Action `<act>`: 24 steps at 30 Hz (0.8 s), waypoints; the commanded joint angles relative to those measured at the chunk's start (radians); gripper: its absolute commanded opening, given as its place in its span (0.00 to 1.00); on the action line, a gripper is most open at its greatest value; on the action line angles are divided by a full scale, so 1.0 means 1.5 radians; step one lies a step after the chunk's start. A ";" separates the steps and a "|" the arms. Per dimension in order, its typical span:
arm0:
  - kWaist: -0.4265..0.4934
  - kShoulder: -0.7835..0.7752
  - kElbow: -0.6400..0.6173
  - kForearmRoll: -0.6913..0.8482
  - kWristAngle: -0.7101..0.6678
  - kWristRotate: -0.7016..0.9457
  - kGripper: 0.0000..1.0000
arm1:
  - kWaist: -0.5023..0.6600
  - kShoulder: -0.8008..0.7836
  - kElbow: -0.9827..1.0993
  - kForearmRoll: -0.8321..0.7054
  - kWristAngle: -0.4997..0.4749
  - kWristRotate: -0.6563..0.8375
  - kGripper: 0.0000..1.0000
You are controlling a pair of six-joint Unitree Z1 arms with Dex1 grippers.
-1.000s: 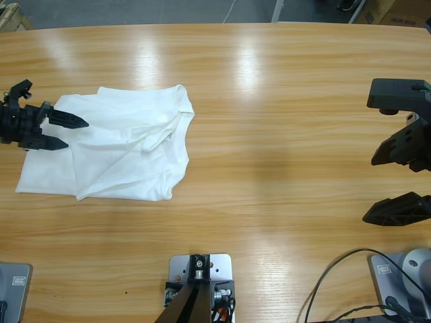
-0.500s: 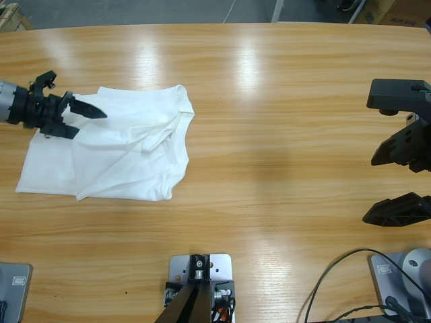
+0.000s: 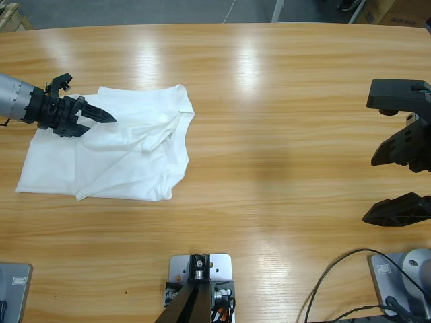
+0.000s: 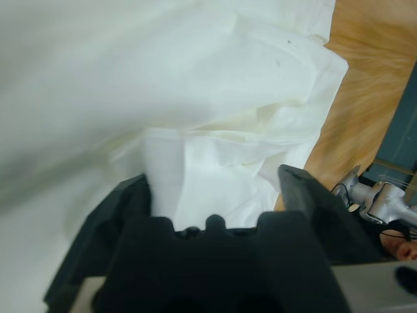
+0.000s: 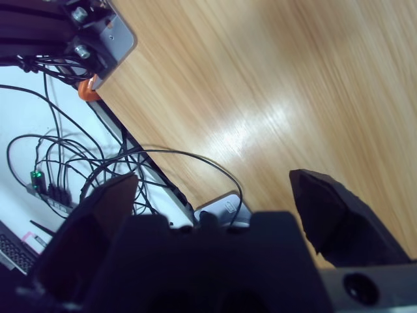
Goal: Fold clothes
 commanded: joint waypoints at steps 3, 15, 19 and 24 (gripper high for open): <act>-0.011 -0.007 0.020 -0.001 -0.005 0.031 0.00 | 0.008 0.008 0.019 0.008 -0.001 0.004 0.69; -0.051 0.007 0.041 0.005 -0.005 0.061 0.00 | 0.007 0.002 0.016 0.011 -0.002 0.005 0.51; -0.114 -0.038 0.032 0.004 -0.007 0.043 0.00 | 0.007 0.004 0.016 0.011 -0.001 0.005 0.51; -0.189 -0.046 0.024 -0.002 -0.007 0.014 0.00 | 0.007 0.008 0.013 0.009 0.000 0.005 0.51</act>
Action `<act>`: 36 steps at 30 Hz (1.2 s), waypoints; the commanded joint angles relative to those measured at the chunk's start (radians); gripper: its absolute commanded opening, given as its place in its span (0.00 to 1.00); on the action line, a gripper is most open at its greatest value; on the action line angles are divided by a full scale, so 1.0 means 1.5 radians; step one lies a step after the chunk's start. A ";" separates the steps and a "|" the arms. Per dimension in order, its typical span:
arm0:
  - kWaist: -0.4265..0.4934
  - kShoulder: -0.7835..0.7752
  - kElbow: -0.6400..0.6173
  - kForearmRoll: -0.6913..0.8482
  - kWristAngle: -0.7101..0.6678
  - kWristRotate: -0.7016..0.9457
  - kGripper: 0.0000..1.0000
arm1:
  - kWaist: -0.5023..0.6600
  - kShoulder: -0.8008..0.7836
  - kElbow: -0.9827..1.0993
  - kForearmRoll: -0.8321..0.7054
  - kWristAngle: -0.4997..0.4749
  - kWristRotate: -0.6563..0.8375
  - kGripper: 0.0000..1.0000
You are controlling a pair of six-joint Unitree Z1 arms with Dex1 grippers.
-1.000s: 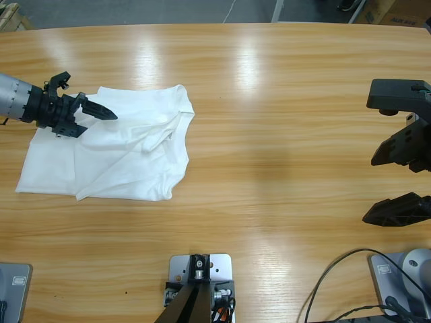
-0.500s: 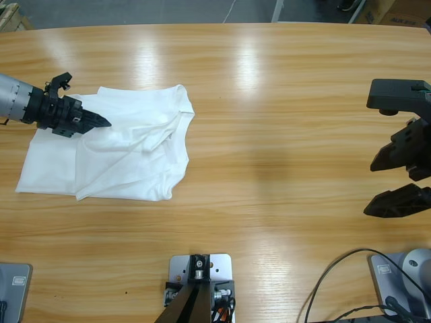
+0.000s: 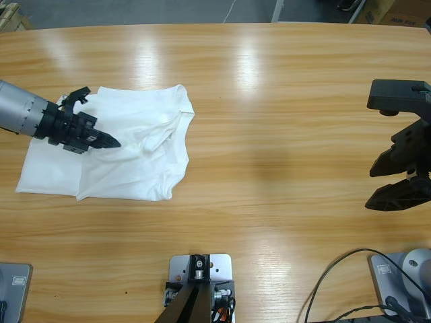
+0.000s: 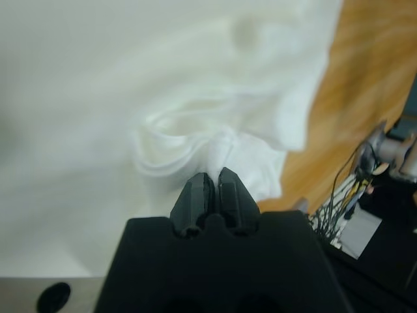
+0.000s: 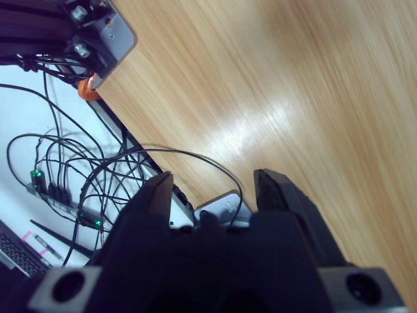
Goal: Fold clothes
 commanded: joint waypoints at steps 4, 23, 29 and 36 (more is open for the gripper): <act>-0.131 -0.015 -0.004 -0.004 -0.010 -0.043 0.00 | 0.007 0.007 0.015 0.008 0.000 0.004 0.51; -0.220 0.085 -0.014 -0.026 -0.041 -0.069 0.37 | 0.007 0.000 0.023 0.009 -0.007 0.004 0.79; -0.220 0.080 -0.023 -0.027 -0.047 -0.061 0.78 | 0.007 0.003 0.023 0.009 -0.006 0.004 0.79; -0.220 -0.002 -0.051 -0.027 -0.061 -0.047 0.80 | 0.007 0.003 0.020 0.009 -0.006 0.004 0.79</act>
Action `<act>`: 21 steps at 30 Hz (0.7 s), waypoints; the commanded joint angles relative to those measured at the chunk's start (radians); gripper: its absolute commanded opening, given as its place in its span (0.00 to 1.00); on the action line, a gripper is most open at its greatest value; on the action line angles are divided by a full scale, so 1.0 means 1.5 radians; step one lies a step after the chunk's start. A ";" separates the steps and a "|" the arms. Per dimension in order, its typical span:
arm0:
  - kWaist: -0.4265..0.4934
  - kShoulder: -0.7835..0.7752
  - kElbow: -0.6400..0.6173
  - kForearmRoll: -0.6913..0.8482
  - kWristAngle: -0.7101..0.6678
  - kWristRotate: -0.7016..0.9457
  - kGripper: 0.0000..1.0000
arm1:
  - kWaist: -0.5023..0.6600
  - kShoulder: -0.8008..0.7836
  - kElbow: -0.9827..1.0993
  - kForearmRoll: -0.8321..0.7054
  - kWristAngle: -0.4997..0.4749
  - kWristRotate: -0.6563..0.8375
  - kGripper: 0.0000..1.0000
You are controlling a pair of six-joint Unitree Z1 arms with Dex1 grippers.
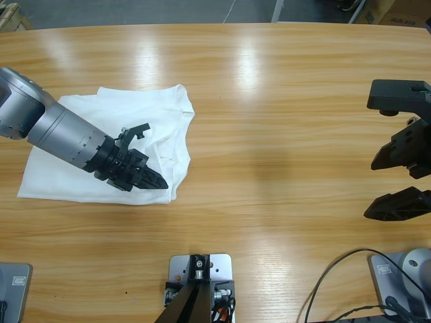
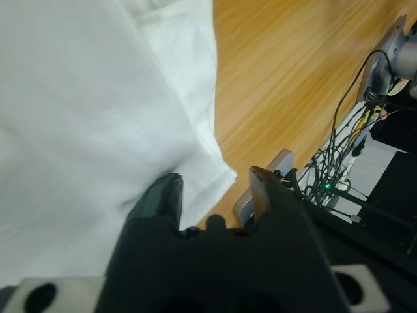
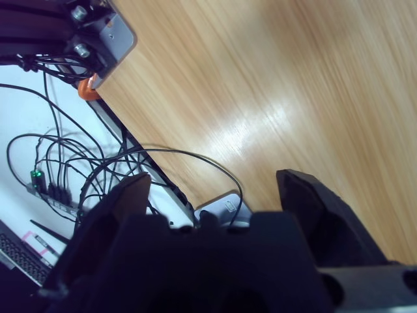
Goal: Fold clothes
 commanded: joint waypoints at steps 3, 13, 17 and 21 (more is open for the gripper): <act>0.003 -0.107 -0.071 -0.003 -0.026 0.013 0.80 | 0.007 0.003 0.020 0.009 -0.006 0.004 0.79; 0.124 0.053 -0.344 0.239 0.022 0.015 0.66 | 0.007 -0.004 0.035 0.012 -0.007 0.001 0.79; 0.112 0.082 -0.511 0.417 0.183 0.079 0.81 | 0.007 -0.001 0.040 0.010 -0.007 -0.001 0.79; 0.087 0.127 -0.623 0.503 0.282 0.096 0.81 | 0.007 0.008 0.038 0.004 -0.006 -0.002 0.79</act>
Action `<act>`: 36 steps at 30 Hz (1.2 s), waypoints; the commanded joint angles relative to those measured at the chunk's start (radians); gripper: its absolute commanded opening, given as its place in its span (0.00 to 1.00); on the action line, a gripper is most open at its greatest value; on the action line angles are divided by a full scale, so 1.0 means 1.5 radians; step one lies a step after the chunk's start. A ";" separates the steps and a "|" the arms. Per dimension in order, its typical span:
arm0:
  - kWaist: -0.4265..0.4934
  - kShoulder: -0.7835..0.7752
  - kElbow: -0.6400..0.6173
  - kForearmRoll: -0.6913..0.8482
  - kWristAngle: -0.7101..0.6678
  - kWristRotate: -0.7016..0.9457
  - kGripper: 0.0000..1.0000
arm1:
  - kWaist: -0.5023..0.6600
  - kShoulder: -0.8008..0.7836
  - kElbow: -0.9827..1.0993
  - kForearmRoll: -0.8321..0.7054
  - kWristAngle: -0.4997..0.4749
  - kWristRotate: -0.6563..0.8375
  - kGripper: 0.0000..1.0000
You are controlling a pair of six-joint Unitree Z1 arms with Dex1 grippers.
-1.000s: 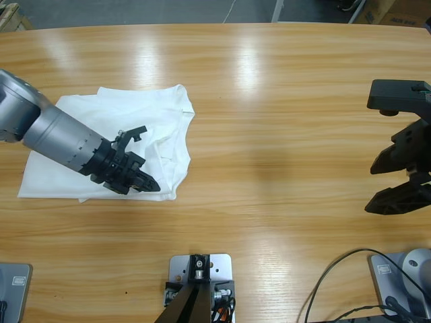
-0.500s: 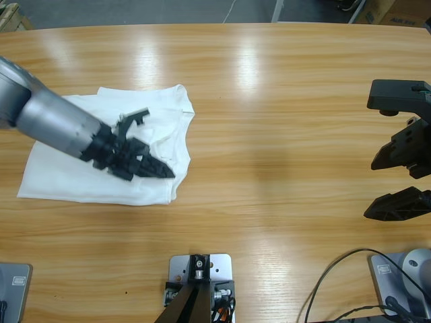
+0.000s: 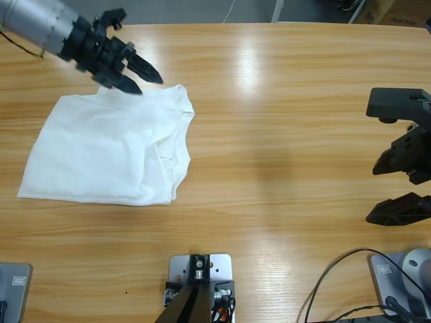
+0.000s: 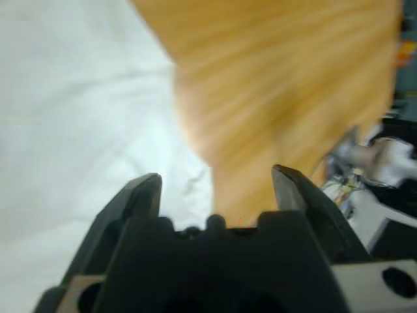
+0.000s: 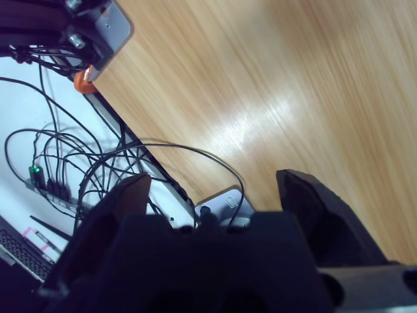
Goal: Fold clothes
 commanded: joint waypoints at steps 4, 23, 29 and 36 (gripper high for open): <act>-0.086 0.160 -0.257 0.230 0.235 0.052 0.62 | 0.007 0.011 0.025 0.000 -0.005 -0.002 0.79; -0.192 0.375 -0.536 0.439 0.395 0.036 0.92 | 0.007 -0.019 0.076 -0.010 -0.007 -0.002 0.79; -0.212 0.404 -0.539 0.441 0.395 0.036 0.92 | 0.006 -0.006 0.073 -0.019 -0.006 -0.002 0.79; -0.213 0.433 -0.540 0.447 0.415 0.035 0.91 | 0.004 -0.002 0.080 -0.021 -0.007 -0.004 0.79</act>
